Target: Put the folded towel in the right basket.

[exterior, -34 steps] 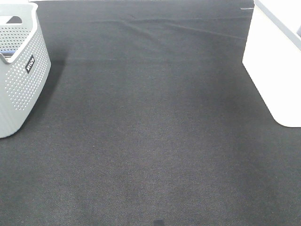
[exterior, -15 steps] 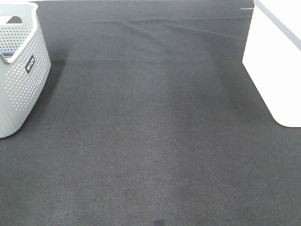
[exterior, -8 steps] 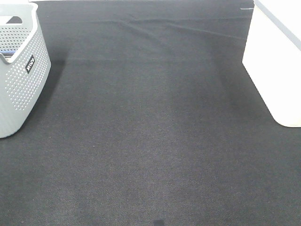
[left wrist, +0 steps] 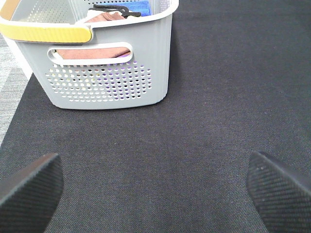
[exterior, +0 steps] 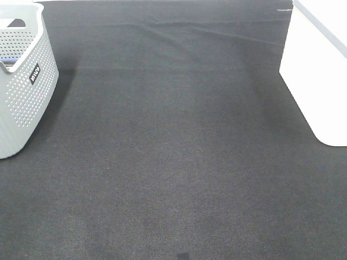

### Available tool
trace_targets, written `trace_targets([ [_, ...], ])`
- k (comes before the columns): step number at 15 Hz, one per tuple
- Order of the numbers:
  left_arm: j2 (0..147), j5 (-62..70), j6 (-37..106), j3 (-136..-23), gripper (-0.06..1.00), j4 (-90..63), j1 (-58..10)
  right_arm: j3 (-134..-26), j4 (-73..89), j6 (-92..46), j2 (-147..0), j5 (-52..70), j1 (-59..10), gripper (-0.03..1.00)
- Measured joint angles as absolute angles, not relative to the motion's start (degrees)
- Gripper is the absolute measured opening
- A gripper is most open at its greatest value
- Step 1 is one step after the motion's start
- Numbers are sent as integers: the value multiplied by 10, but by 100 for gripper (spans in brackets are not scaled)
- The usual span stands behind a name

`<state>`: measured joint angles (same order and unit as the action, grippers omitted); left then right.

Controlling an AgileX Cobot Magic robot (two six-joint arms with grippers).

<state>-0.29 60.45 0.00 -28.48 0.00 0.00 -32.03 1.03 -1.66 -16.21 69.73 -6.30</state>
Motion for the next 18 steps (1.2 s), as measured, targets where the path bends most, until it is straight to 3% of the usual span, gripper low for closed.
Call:
trace_targets([
  [5,-3,604,0,-285,97,0,0,-308,-5,-17,-28,650,-63,77],
  [18,-3,604,0,-285,97,0,0,-289,0,-17,-23,614,-63,77],
])
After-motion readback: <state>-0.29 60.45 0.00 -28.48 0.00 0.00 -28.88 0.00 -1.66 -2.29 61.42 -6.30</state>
